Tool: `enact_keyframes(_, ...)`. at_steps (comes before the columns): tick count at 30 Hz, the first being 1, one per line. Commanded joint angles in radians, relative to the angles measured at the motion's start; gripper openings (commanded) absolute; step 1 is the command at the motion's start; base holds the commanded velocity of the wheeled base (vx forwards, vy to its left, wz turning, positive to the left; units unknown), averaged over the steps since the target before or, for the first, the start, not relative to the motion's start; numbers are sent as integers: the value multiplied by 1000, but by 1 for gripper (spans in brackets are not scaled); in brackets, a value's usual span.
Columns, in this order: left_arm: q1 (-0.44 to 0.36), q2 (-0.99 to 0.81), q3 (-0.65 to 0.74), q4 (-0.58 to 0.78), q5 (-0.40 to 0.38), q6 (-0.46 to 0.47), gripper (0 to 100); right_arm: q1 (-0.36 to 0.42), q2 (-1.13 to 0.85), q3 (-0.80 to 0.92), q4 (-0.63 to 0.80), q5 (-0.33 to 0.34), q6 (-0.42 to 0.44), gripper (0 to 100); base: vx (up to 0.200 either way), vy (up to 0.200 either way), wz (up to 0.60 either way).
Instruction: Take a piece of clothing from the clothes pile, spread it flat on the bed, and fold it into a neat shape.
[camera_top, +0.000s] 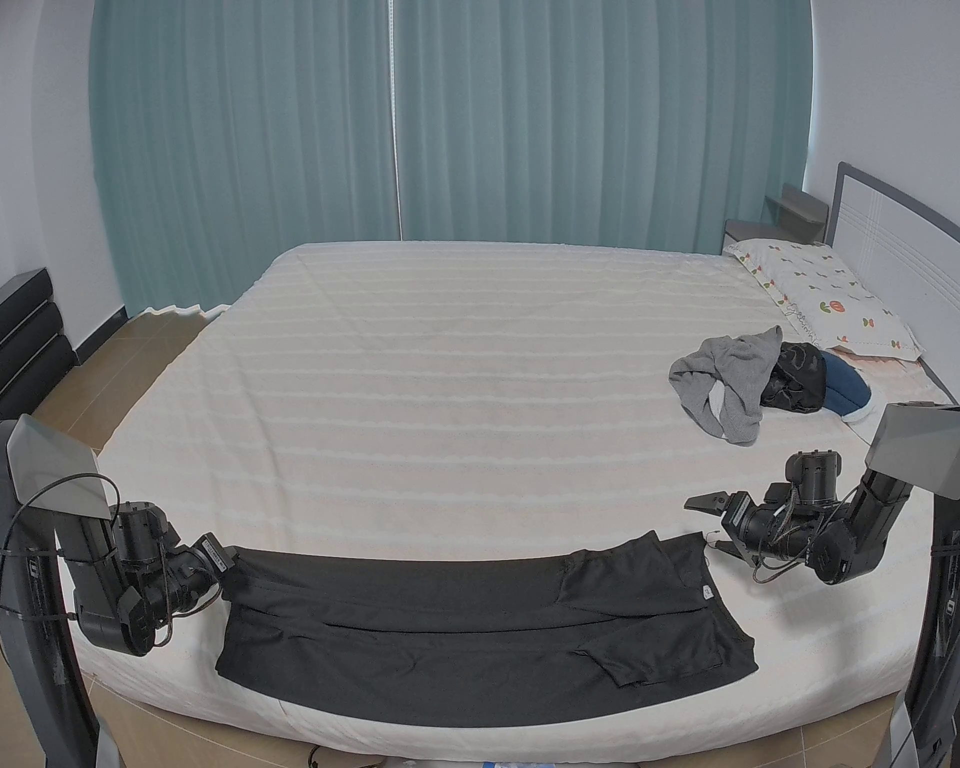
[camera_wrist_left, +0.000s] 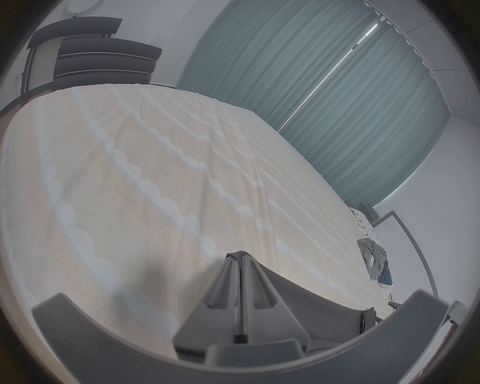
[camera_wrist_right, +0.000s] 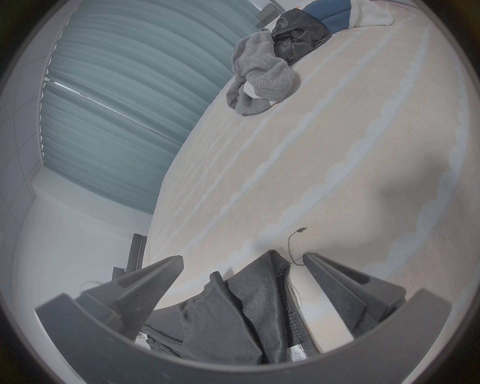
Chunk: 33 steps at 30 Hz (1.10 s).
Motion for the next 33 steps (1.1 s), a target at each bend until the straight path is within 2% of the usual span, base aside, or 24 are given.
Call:
enact_keyframes(1, -2, 4, -3, 0, 0, -1, 0, 1, -2, 0, -1, 0, 0, 100, 0, 0, 0)
enact_keyframes(3, -2, -1, -8, 0, 0, -2, 0, 1, -5, -1, -1, 0, 0, 100, 0, 0, 0)
enact_keyframes(4, -2, -1, -8, 0, 0, -2, 100, 1, -5, -1, -1, 0, 0, 100, 0, 0, 0)
enact_keyframes(11, 16, -42, 3, 0, -2, -5, 100, -28, -94, 23, -2, 2, 3, 100, 0, 0, 0)
enact_keyframes(14, 18, -97, 21, 0, -2, -39, 100, -28, -120, 43, -5, 2, 3, 100, 0, 0, 0)
enact_keyframes(19, 7, -145, 84, -2, -45, -45, 100, -19, -129, 66, -8, 2, 3, 100, 0, 0, 0)
enact_keyframes(21, -15, -159, 126, 0, -75, -8, 100, -16, -126, 69, -7, 2, 2, 100, 0, 0, 0)
enact_keyframes(25, -39, -146, 164, -3, -72, 93, 100, -11, -120, 71, -7, 2, 2, 100, 0, 0, 0)
enact_keyframes(26, -39, -146, 164, -3, -72, 93, 100, -11, -120, 71, -7, 2, 2, 100, 0, 0, 0)
enact_keyframes(27, -41, -143, 173, -14, -69, 145, 100, -5, -117, 74, -7, 2, 0, 100, 0, 0, 0)
enact_keyframes(33, -48, -104, 222, -95, -80, 191, 100, -3, -114, 75, -7, 2, -1, 100, 0, 0, 0)
